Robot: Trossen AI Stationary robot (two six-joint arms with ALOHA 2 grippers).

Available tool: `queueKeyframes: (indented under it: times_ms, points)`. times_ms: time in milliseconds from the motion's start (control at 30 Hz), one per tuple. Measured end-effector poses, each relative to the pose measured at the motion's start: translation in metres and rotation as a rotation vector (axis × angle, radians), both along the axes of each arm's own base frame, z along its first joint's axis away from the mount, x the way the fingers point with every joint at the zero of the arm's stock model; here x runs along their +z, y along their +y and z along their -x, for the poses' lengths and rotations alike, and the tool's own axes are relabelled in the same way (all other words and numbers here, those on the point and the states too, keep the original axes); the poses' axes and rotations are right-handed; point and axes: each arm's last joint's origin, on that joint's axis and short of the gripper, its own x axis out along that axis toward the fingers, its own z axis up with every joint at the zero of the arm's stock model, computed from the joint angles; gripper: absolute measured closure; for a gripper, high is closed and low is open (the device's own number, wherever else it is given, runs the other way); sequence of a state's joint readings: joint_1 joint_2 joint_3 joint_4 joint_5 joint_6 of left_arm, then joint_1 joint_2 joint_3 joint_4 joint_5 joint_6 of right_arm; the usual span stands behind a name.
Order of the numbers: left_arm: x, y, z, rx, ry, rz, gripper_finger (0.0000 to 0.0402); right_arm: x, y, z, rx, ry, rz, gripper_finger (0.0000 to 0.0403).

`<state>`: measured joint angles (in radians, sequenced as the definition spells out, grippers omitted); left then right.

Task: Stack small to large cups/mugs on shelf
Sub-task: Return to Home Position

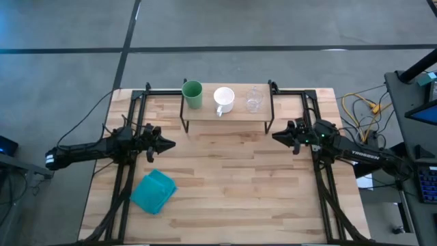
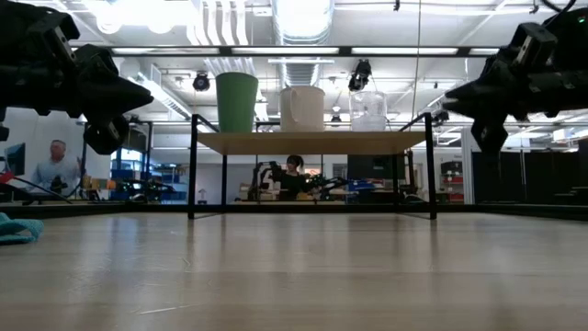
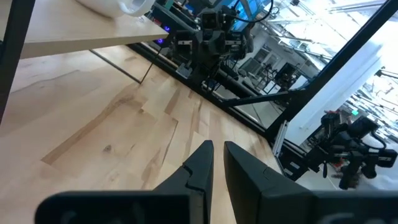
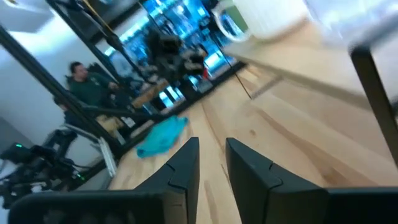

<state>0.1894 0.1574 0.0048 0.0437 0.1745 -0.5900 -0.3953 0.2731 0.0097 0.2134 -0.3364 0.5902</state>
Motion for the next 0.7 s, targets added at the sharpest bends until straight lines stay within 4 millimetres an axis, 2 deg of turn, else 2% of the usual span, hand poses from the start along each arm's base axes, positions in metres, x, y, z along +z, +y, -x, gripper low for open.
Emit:
queueKeyframes:
  times_ms: [267, 700]
  points:
    - [0.000, 0.000, 0.000, 0.000, -0.001, 0.000, 0.0378, 0.012, 0.003, 0.008, 0.000, -0.122, 0.051, 0.0326]
    - [0.000, 0.000, 0.000, -0.001, -0.001, 0.001, 0.0378, 0.019, 0.006, 0.015, 0.000, -0.210, 0.087, 0.0329]
